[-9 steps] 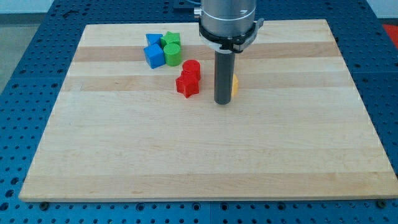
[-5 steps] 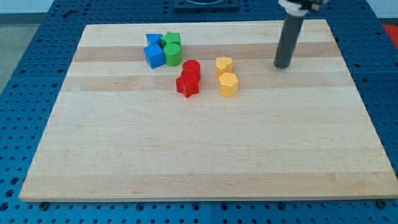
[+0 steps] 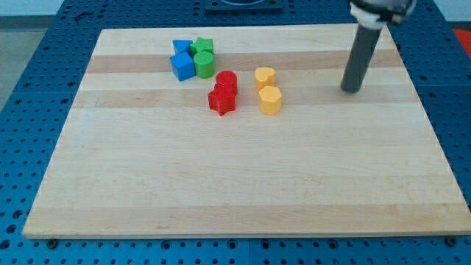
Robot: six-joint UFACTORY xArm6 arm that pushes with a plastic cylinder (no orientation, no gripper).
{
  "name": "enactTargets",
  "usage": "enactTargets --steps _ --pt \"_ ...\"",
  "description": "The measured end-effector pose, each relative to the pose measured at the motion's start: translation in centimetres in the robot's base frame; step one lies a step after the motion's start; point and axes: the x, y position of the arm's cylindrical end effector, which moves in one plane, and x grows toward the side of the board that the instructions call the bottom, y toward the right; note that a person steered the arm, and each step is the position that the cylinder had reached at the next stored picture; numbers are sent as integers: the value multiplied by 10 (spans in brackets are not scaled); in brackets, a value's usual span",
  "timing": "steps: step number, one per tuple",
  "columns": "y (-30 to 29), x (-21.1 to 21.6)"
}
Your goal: Move yellow hexagon below yellow heart
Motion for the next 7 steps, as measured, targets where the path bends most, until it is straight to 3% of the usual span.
enactTargets --steps 1,2,4,7 --pt "-51 52" --pt "-97 74" --pt "-150 30" --pt "-175 7"
